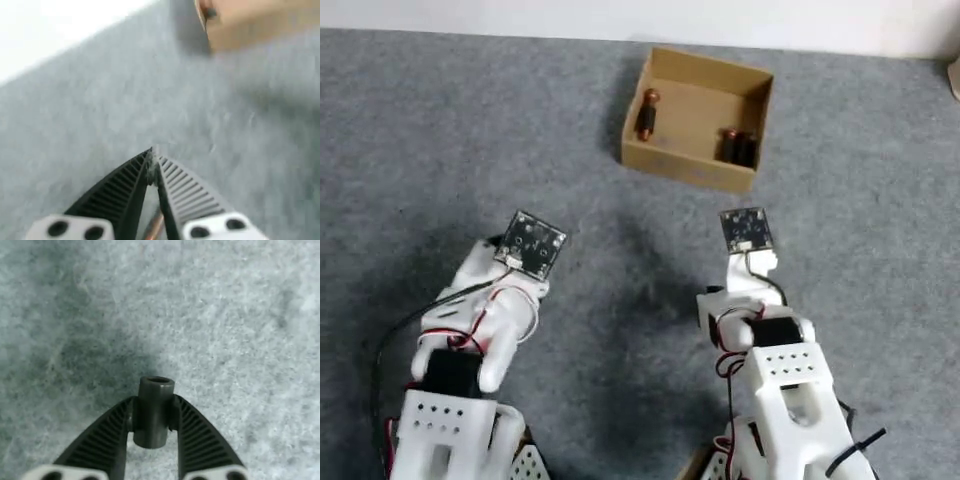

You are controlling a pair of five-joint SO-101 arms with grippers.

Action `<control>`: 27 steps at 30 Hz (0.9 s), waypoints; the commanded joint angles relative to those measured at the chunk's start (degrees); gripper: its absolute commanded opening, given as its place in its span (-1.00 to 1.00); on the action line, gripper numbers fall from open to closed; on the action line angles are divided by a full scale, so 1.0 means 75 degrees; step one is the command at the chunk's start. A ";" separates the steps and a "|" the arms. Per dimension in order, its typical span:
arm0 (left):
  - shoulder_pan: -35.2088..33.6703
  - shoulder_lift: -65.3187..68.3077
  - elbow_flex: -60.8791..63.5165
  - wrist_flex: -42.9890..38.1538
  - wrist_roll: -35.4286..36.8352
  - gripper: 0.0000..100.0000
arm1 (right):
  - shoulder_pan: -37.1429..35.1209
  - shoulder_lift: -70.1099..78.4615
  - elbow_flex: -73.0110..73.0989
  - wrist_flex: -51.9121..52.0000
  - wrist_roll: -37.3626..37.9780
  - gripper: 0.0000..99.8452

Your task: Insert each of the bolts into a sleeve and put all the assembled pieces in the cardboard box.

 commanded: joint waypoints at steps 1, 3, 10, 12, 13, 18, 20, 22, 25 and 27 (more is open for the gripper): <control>-0.0604 -0.0123 0.0264 0.0035 -0.0832 -0.88 | -0.0111 -0.0147 -0.0041 -0.0217 0.0070 -0.99; -0.0826 -0.0123 0.0264 0.0211 -0.1383 -0.84 | -0.0111 -0.0147 -0.0041 -0.0217 0.0070 -0.99; -0.1190 0.0615 -0.0158 0.1325 -0.3235 -0.82 | -0.0111 -0.0100 -0.0041 -0.0217 0.0070 -0.99; -0.1342 0.1483 -0.0381 0.1325 -0.3540 -0.82 | -0.0123 -0.0100 -0.0041 -0.0217 0.0070 -0.99; -0.1401 0.1999 -0.0604 0.1278 -0.3563 -0.82 | -0.0123 -0.0100 -0.0041 -0.0229 0.0070 -0.99; -0.1377 0.5081 -0.2292 0.1102 -0.3587 -0.74 | -0.0123 -0.0088 -0.0041 -0.0229 0.0070 -0.99; -0.1366 0.6371 -0.3124 0.1102 -0.3587 -0.72 | -0.0123 -0.0088 0.0018 -0.0252 0.0070 -0.99; -0.1401 0.7531 -0.3933 0.1102 -0.3587 -0.72 | -0.0123 -0.0147 0.0123 -0.0404 0.0070 -0.99; -0.1389 0.9043 -0.4941 0.1114 -0.3587 -0.72 | -0.0123 -0.0135 0.0158 -0.0475 0.0070 -0.99; -0.1366 0.9829 -0.5456 0.1137 -0.3563 -0.72 | -0.0123 -0.0135 0.0158 -0.0475 0.0070 -0.99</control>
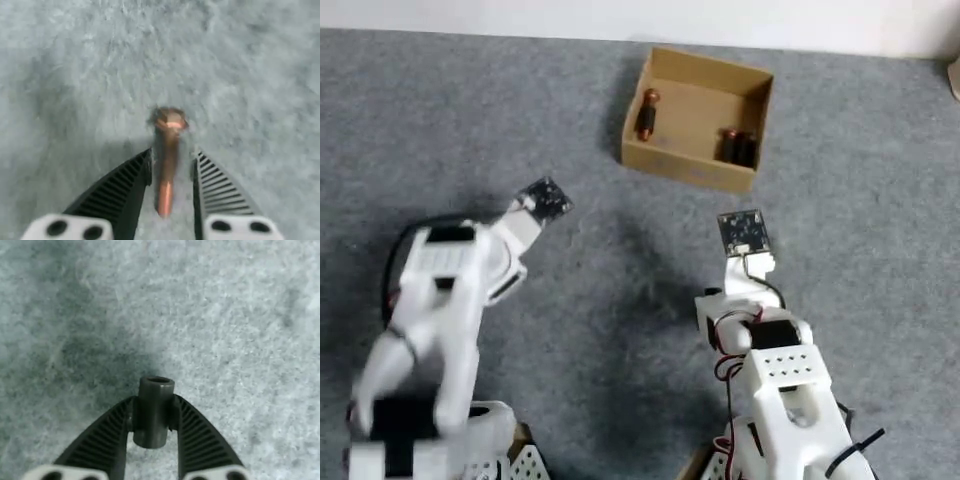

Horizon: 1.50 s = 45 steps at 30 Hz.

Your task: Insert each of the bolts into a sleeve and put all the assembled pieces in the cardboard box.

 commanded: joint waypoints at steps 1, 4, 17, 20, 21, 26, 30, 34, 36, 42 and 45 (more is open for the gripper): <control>-0.0029 0.1377 -0.1237 0.0035 -0.0023 -0.72 | -0.0088 -0.0135 -0.0041 -0.0240 0.0070 -0.99; -0.0064 0.2198 -0.2010 0.0469 -0.0023 -0.72 | -0.0088 -0.0147 -0.0041 -0.0240 0.0070 -0.99; -0.0064 0.3874 -0.3475 0.2239 -0.0059 -0.84 | -0.0088 -0.0147 -0.0041 -0.0240 0.0070 -0.99; -0.0041 0.4026 -0.3464 0.2473 -0.0082 -0.99 | -0.0088 -0.0147 -0.0041 -0.0240 0.0070 -0.99; -0.0041 0.4038 -0.3464 0.2544 -0.0082 -0.97 | -0.0088 -0.0147 -0.0041 -0.0240 0.0070 -0.99; -0.0029 0.3815 -0.3534 0.2626 -0.0082 -0.99 | -0.0088 -0.0147 -0.0041 -0.0240 0.0070 -0.99; 0.0158 0.3007 -0.3452 0.2719 -0.0035 -0.99 | -0.0088 -0.0147 -0.0041 -0.0240 0.0070 -0.99; 0.0498 0.1459 -0.3452 0.3188 0.0363 -0.99 | -0.0088 -0.0147 -0.0041 -0.0240 0.0070 -0.99; 0.0627 0.0545 -0.3452 0.3095 0.1043 -0.99 | -0.0088 -0.0147 -0.0041 -0.0240 0.0070 -0.99; 0.1049 -0.1905 -0.3089 0.2637 0.2954 -0.99 | -0.0088 -0.0147 -0.0041 -0.0240 0.0070 -0.99; 0.1307 -0.2784 -0.2315 0.1922 0.3903 -0.99 | -0.0088 -0.0147 -0.0041 -0.0240 0.0070 -0.99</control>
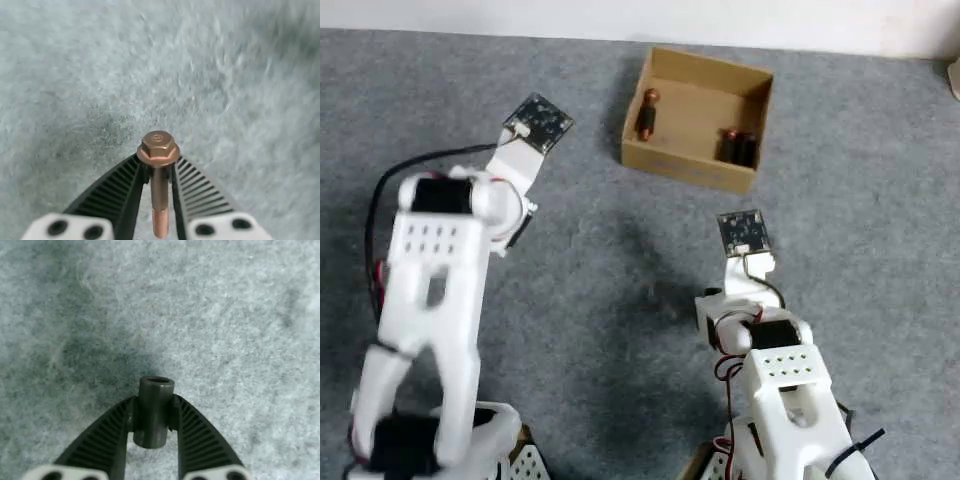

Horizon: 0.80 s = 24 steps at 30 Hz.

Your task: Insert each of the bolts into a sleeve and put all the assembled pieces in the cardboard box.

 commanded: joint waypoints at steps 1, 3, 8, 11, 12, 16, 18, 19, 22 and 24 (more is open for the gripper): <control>0.0404 -0.1284 0.0697 -0.0985 0.1184 -0.99 | -0.0088 -0.0147 -0.0041 -0.0240 0.0070 -0.99; 0.0416 -0.1846 0.1307 -0.1782 0.2368 -0.99 | -0.0088 -0.0147 -0.0041 -0.0240 0.0070 -0.99; 0.0463 -0.3253 0.2784 -0.2825 0.4267 -0.99 | -0.0088 -0.0147 -0.0041 -0.0240 0.0070 -0.99; 0.0604 -0.3991 0.3475 -0.3446 0.3622 -0.99 | -0.0088 -0.0147 -0.0041 -0.0240 0.0070 -0.99; 0.0545 -0.4249 0.3710 -0.3716 0.3458 -0.99 | -0.0088 -0.0158 -0.0041 -0.0240 0.0070 -0.99; 0.0381 -0.5304 0.4859 -0.5497 0.3528 -0.99 | -0.0100 -0.0158 -0.0041 -0.0240 0.0082 -0.99; 0.0486 -0.5890 0.5609 -0.6588 0.3716 -0.99 | -0.0100 -0.0158 -0.0041 -0.0240 0.0082 -0.99; 0.0592 -0.6183 0.5984 -0.7138 0.3856 -0.99 | -0.0158 -0.0158 -0.0041 -0.0240 0.0082 -0.99; 0.0990 -0.6968 0.6793 -0.8299 0.4325 -0.99 | -0.0522 -0.0158 -0.0041 -0.0451 0.0176 -0.99; 0.1272 -0.7355 0.7004 -0.8358 0.4677 -0.99 | -0.0850 -0.0158 -0.0041 -0.0651 0.0586 -0.99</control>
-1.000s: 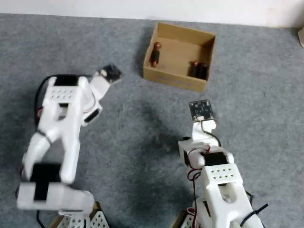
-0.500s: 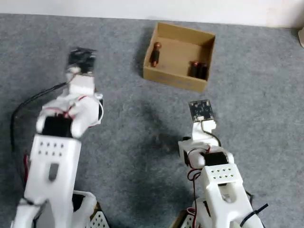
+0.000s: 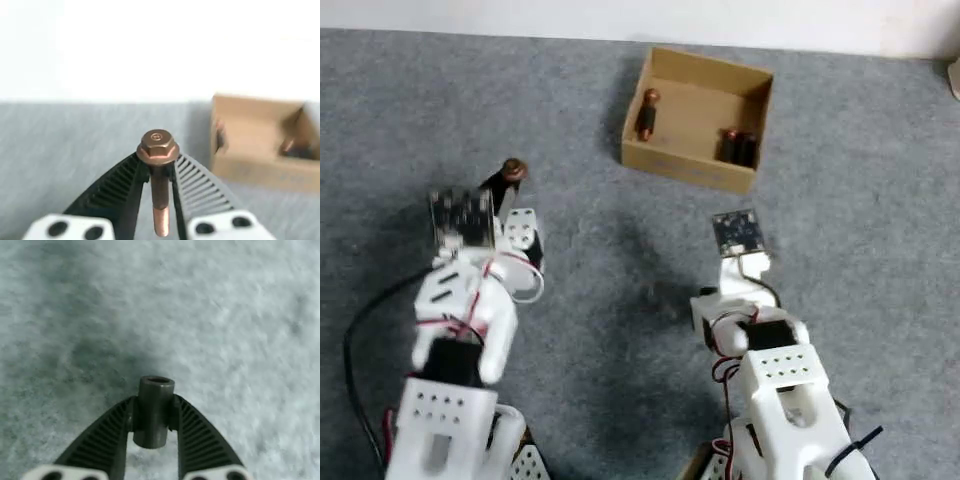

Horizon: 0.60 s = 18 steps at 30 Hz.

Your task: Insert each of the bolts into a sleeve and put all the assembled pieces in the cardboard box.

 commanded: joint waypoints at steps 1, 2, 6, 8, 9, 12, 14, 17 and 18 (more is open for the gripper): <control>0.0533 -0.0838 0.0217 -0.0598 0.0656 -0.99 | -0.0615 -0.0158 -0.0041 -0.0568 0.0610 -0.99; 0.0627 -0.0990 0.0217 -0.0551 0.0961 -0.99 | -0.0768 -0.0170 -0.0041 -0.0733 0.0727 -0.99; 0.0932 -0.1377 0.0193 -0.0492 0.2028 -0.99 | -0.1248 -0.0170 -0.0041 -0.1495 0.0879 -0.99; 0.0908 -0.1471 0.0229 -0.0469 0.2415 -0.99 | -0.1307 -0.0170 -0.0041 -0.1916 0.0856 -0.99; 0.0873 -0.1483 0.0264 -0.0457 0.2637 -0.99 | -0.1307 -0.0170 -0.0041 -0.2092 0.0844 -0.99; 0.0522 -0.1518 0.0416 -0.0457 0.3563 -0.99 | -0.1319 -0.0170 -0.0041 -0.2503 0.0832 -0.99; 0.0311 -0.1518 0.0428 -0.0152 0.4360 -0.99 | -0.1354 -0.0170 -0.0041 -0.2714 0.0832 -0.99; 0.0287 -0.1518 0.0404 0.0340 0.5029 -0.99 | -0.1518 -0.0170 -0.0041 -0.2925 0.0832 -0.99; 0.0299 -0.1518 0.0404 0.0340 0.5005 -0.99 | -0.1623 -0.0170 -0.0029 -0.2913 0.0832 -0.99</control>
